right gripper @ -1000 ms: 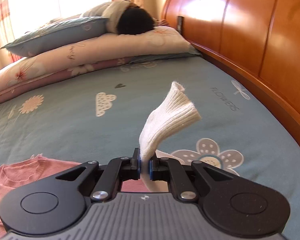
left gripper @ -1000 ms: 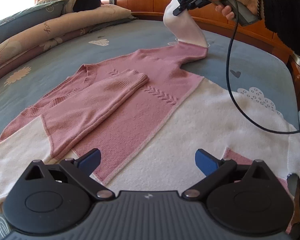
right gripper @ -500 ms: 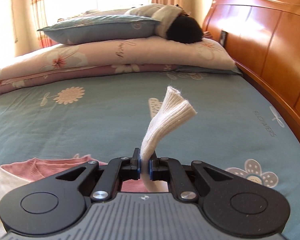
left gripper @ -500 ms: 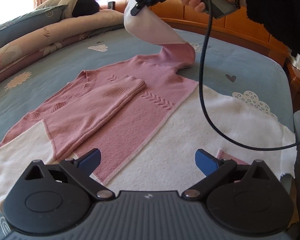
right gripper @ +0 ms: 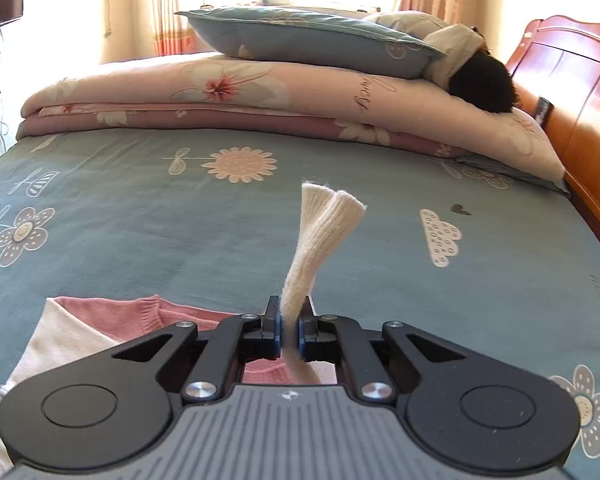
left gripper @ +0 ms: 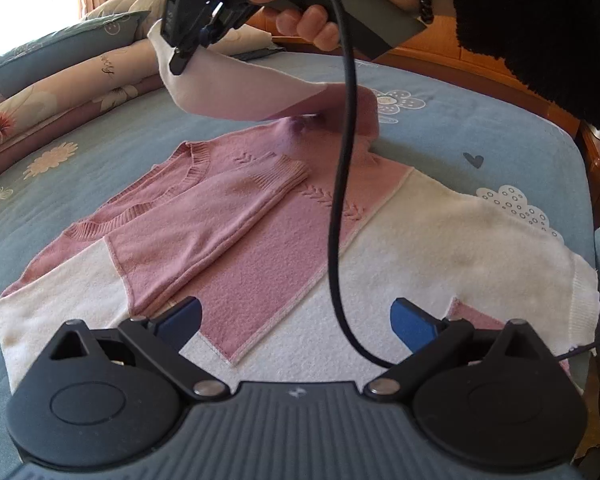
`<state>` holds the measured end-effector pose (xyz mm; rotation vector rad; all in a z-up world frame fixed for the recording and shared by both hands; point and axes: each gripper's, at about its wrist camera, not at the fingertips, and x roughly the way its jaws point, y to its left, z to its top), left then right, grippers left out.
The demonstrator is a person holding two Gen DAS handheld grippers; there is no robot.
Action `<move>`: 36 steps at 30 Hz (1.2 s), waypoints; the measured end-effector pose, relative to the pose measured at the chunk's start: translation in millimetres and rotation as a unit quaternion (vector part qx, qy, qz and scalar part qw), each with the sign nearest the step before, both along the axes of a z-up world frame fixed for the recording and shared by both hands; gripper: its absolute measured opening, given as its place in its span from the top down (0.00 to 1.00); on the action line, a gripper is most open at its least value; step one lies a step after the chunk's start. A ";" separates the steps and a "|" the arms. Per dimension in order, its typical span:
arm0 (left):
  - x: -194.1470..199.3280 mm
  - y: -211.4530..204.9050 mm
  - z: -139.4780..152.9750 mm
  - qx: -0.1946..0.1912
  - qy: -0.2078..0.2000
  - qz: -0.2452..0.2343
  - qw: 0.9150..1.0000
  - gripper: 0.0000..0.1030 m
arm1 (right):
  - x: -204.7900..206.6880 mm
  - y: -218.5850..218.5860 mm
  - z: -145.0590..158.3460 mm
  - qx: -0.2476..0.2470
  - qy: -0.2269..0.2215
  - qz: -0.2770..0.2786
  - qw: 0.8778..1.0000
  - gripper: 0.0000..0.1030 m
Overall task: Fold clothes
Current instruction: 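Lift the white-cuffed sleeve and carry it across the sweater front, then lay the sleeve over the chest and open the right gripper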
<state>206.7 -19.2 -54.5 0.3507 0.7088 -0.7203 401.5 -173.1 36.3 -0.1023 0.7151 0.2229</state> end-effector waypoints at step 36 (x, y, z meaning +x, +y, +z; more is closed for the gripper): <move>0.3 8.9 -4.4 -0.004 0.013 -0.008 1.000 0.03 | -28.8 104.7 -76.4 -0.106 0.046 0.188 0.975 0.91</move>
